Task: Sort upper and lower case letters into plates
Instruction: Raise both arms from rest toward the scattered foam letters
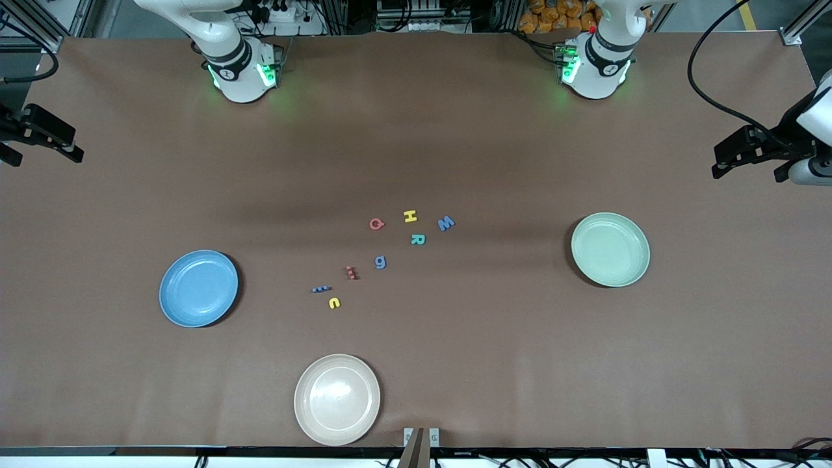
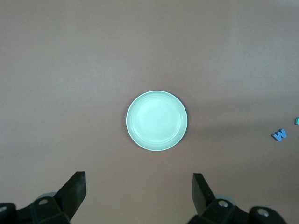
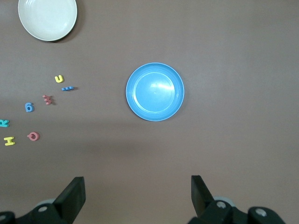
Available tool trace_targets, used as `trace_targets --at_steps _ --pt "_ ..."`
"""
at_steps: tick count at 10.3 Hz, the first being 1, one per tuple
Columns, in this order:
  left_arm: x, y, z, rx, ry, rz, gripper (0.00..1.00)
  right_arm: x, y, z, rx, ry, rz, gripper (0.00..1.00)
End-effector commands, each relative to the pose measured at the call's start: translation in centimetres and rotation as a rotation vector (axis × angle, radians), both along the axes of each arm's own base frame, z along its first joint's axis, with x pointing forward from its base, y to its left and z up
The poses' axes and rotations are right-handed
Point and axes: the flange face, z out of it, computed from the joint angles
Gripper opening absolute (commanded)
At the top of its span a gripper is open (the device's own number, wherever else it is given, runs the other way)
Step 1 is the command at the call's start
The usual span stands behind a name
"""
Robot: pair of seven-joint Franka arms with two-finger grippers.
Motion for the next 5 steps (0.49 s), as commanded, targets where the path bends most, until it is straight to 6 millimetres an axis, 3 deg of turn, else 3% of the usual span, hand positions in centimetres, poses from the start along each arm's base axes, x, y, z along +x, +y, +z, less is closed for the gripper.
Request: trace_targets --at_steps 1,5 --pt "-0.6 0.0 0.7 -0.016 0.005 0.008 1.0 -0.8 -0.5 0.2 0.003 -0.001 0.004 1.0" --pt "-0.5 -0.9 -0.6 -0.029 0.04 0.001 1.0 -0.8 -0.5 0.1 0.003 0.003 0.004 1.0"
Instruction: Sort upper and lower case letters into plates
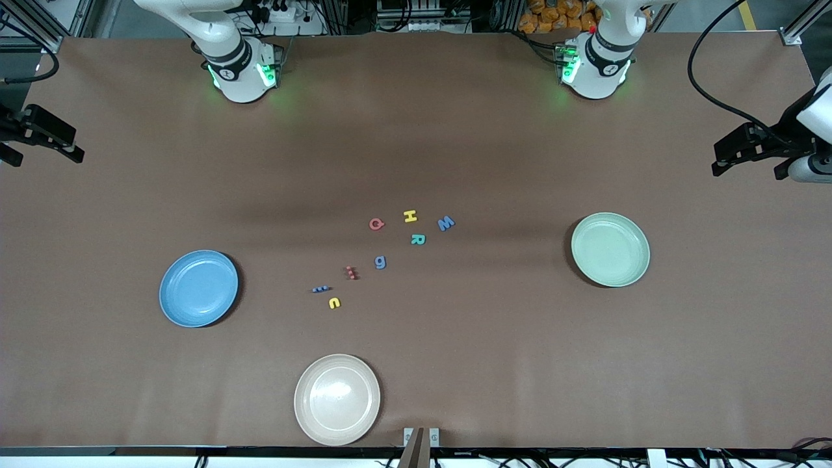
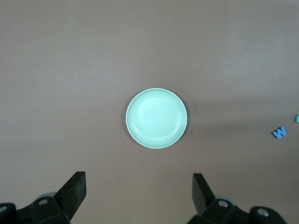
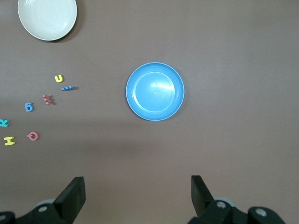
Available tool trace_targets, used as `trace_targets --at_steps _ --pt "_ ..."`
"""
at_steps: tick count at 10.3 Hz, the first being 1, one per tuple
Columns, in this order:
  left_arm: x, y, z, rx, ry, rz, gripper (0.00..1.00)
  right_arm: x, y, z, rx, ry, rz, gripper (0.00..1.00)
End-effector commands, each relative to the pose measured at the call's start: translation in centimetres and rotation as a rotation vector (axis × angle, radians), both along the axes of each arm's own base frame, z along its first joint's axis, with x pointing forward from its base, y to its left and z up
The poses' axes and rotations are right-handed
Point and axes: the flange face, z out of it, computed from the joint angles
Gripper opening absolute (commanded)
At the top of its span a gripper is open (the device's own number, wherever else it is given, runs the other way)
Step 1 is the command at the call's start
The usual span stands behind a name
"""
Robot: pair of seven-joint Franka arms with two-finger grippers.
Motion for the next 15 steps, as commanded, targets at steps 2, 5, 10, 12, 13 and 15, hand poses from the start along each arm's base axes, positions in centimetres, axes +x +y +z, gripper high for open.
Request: trace_targets --at_steps 2,5,10,12,13,15 --pt "-0.3 -5.4 -2.6 -0.027 0.071 0.099 1.0 -0.4 0.1 -1.2 0.005 0.017 0.012 1.0" --pt "0.2 -13.0 -7.0 -0.028 0.142 -0.02 1.0 0.4 2.1 -4.0 0.009 0.029 0.039 1.0" --pt "-2.3 -26.4 -16.7 0.005 0.119 -0.289 1.0 4.1 7.4 -11.9 0.002 0.045 0.116 1.0" --pt "-3.5 -29.9 -21.1 -0.021 0.105 -0.352 1.0 5.8 9.4 -14.5 0.005 0.042 0.145 1.0" --pt "-3.4 -30.7 -23.3 -0.031 0.13 -0.365 1.0 6.6 11.2 -16.4 0.004 0.042 0.177 1.0" --pt "-4.7 -34.0 -26.5 -0.059 0.121 -0.426 1.0 7.8 16.4 -20.6 -0.003 0.035 0.256 1.0"
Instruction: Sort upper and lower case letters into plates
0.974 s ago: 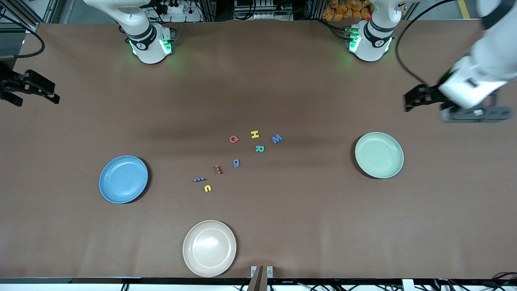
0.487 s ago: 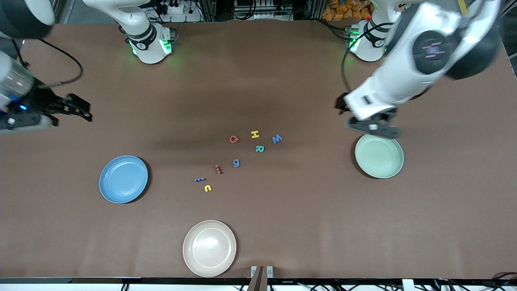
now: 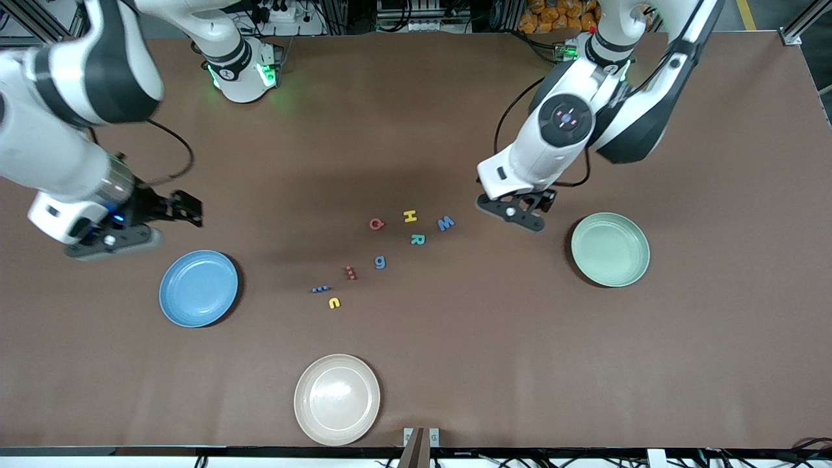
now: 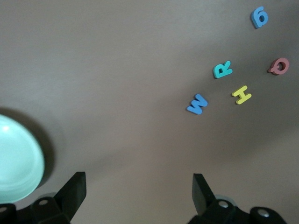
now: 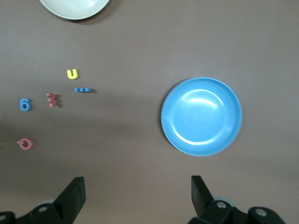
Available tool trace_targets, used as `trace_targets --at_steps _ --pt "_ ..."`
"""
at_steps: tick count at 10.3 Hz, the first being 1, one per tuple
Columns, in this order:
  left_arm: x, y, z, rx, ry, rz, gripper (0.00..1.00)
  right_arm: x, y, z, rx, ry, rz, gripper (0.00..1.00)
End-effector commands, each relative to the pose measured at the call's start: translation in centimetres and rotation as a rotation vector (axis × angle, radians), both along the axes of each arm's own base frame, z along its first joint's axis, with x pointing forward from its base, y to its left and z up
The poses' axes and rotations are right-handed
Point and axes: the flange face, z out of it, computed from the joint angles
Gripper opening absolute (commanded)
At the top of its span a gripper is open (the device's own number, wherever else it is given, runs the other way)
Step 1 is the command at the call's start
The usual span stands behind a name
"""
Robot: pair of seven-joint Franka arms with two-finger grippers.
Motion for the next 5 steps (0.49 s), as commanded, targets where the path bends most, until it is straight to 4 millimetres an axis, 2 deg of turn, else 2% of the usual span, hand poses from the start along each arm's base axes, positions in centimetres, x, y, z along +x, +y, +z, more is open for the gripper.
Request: trace_targets --at_steps 1,3,5 --pt "-0.9 -2.8 -3.2 -0.004 -0.024 -0.066 1.0 1.2 6.4 -4.8 0.007 -0.009 0.093 1.0" --pt "-1.5 -4.3 -7.1 0.013 -0.079 -0.139 1.0 1.7 10.4 -9.0 0.005 -0.028 0.153 1.0" --pt "-2.3 -5.6 -10.2 -0.008 -0.074 -0.151 1.0 2.0 13.1 -12.6 0.005 -0.047 0.255 1.0"
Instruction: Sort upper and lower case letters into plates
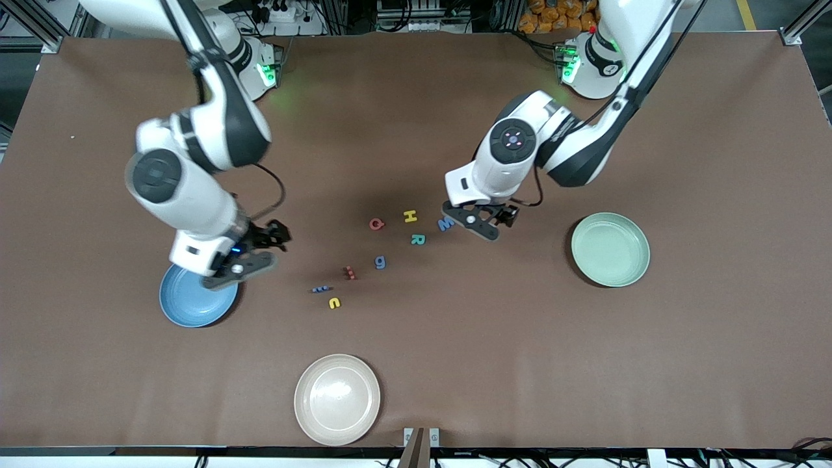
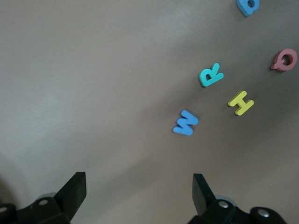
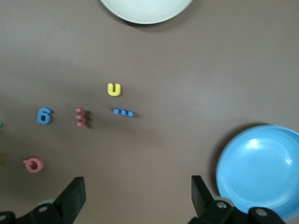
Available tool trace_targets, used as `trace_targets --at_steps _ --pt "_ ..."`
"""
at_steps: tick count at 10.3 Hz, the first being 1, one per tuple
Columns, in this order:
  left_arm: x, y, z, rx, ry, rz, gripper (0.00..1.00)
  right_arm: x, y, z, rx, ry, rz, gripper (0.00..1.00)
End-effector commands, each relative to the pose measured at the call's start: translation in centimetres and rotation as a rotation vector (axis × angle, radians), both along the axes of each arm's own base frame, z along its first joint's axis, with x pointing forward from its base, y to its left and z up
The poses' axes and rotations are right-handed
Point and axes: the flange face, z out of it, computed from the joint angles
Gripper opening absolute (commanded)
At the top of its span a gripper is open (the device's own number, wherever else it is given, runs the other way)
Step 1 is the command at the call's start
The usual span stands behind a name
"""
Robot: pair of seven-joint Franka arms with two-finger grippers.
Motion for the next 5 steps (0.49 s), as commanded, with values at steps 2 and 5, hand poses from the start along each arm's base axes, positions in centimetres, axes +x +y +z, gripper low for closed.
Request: trace_targets --at_steps 2,5 --pt "-1.5 -2.5 -3.7 -0.014 -0.029 -0.04 1.0 0.9 1.8 -5.1 -0.001 -0.009 0.178 1.0" --pt "-3.9 -5.2 -7.8 0.037 -0.075 -0.034 1.0 1.3 2.9 -8.9 -0.01 -0.035 0.39 1.0"
